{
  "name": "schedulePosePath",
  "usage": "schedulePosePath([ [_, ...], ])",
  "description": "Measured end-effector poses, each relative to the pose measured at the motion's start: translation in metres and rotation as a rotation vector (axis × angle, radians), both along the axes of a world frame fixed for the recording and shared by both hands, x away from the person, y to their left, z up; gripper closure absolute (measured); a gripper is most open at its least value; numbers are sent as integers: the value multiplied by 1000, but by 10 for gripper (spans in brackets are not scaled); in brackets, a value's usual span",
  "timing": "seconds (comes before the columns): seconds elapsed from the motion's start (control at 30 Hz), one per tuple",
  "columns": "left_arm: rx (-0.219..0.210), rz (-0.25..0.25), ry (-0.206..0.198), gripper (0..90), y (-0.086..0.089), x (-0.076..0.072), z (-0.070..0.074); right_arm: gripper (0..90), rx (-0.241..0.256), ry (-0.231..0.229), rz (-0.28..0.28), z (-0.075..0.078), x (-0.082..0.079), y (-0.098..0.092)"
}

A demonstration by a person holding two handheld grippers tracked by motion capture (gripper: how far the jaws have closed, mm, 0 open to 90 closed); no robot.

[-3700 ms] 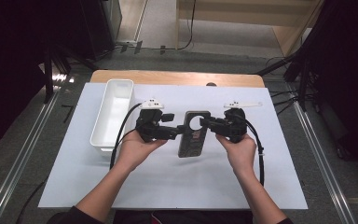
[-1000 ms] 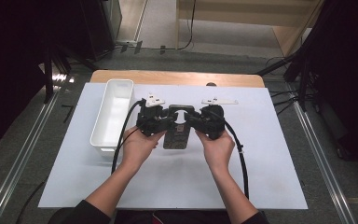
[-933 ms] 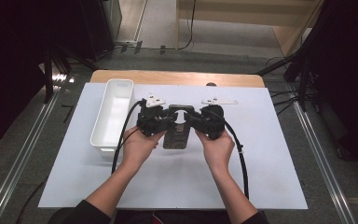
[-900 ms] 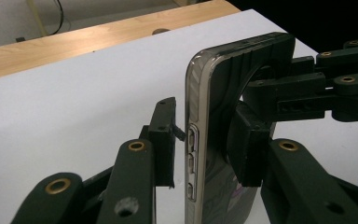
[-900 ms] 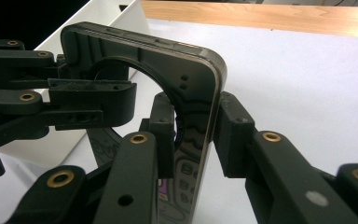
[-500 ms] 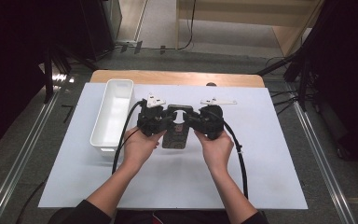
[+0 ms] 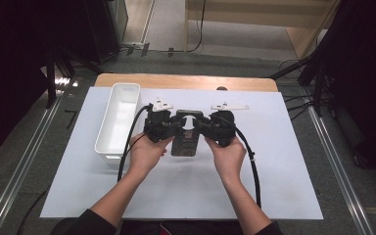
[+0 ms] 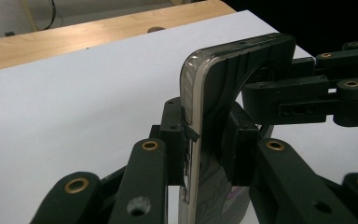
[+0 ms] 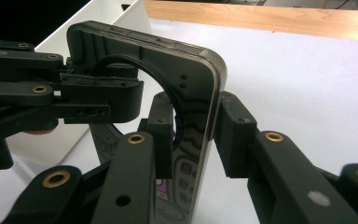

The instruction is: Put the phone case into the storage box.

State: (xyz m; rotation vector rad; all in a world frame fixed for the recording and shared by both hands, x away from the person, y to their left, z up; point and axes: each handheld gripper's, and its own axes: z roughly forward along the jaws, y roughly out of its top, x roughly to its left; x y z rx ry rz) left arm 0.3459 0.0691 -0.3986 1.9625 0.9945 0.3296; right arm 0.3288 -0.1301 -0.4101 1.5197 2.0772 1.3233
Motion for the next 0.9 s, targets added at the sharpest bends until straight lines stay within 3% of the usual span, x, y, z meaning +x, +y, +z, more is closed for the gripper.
schedulePosePath([
  [0.2, -5, -4, 3, 736, 1, 0, 0, 627, 5, -8, 13, 0, 0, 0],
  [0.5, -11, -2, 1, 737, 3, 1, 2, 456, 16, 5, 37, 0, 1, -4],
  [0.63, -12, -2, -1, 737, 4, 1, 3, 381, 11, -10, 60, 1, 0, -5],
  [0.9, -17, -2, -3, 737, 7, 2, 5, 345, 6, -7, 91, 3, -3, -13],
])
